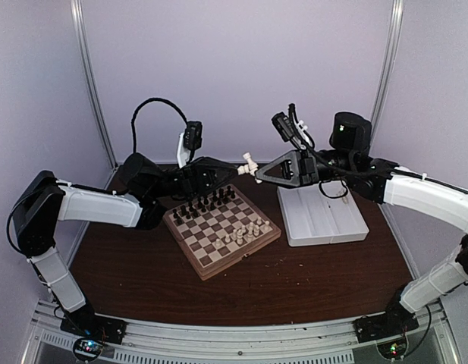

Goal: Set up the chess pieces on the board
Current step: Pick up the chess piece from the storage box, then place the chess piece on the chessboard.

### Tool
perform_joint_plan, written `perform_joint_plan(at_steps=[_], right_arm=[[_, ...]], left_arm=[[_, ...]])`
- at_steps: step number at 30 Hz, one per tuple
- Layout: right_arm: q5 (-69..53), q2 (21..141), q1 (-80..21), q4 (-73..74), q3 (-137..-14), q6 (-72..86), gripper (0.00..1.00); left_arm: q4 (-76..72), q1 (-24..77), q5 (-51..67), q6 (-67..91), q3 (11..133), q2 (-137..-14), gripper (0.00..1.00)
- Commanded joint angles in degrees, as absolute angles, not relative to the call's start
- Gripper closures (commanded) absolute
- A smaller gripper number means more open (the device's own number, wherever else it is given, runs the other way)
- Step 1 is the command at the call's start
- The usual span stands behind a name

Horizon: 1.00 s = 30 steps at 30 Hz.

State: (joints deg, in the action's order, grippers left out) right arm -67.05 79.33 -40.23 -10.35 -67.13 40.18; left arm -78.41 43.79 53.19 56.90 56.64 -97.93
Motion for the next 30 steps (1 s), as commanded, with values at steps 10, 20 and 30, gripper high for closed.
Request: perform_joint_plan(at_steps=[10,20,30], right_arm=[[-63.74,73.71,-38.51,2.57,-68.52,30.31,1.00],[-61.36,71.10,-34.89,9.69,-67.30,25.54,1.00],[-59.43,73.71,-32.29,7.08,-64.96,27.18,1.00]], left_arm=[[-80.77,42.12,55.12,55.52,50.88,-95.80,1.00],[-56.59,41.75,52.50,43.63,42.74,-89.39,1.00],[19.11,50.31,22.62,2.53,58.95,-80.61,1.00]])
